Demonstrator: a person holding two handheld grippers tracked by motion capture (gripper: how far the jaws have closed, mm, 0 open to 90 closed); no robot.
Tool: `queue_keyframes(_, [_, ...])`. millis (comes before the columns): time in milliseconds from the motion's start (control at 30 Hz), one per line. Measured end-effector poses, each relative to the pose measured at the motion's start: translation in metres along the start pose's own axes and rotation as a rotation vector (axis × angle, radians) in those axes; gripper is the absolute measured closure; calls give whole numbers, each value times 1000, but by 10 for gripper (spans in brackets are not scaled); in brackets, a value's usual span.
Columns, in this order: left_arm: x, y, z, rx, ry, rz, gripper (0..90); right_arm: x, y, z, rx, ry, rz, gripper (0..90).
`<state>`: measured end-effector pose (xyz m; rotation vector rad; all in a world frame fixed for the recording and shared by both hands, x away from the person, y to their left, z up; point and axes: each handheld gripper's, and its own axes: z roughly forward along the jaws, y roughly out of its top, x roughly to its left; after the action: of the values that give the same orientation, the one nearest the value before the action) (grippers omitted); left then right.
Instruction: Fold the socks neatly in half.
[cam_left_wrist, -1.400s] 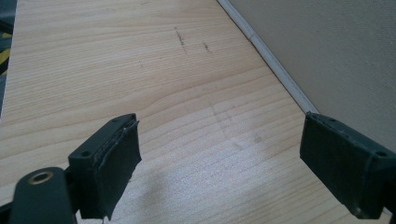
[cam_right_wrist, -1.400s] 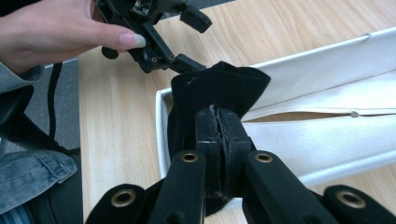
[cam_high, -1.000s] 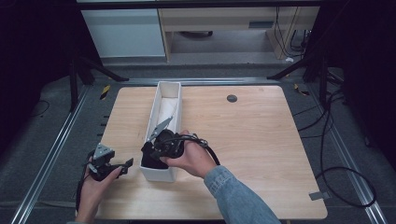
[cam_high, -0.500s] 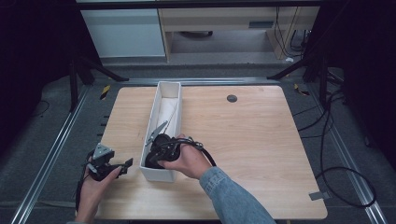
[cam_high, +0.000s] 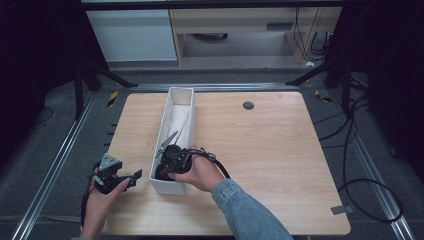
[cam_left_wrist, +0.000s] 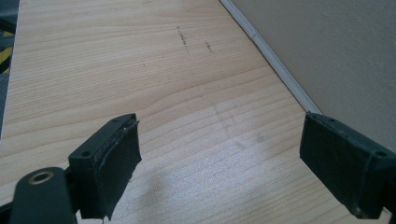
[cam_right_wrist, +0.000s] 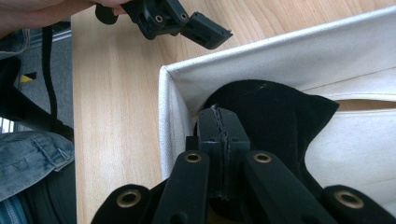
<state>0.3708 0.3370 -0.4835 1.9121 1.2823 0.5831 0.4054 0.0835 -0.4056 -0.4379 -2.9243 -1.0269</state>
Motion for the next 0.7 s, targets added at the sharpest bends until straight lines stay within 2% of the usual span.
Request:
queue_keyframes(267, [0, 0, -1, 1, 1, 2, 118, -1, -1, 0, 1, 1, 9, 898])
queue_keyframes(533, [0, 0, 0, 1, 0, 1, 118, -13, -1, -6, -13, -44, 30, 896])
queue_keyframes(700, [0, 0, 0, 1, 0, 0, 118, -18, 0, -4, 1, -87, 48, 894])
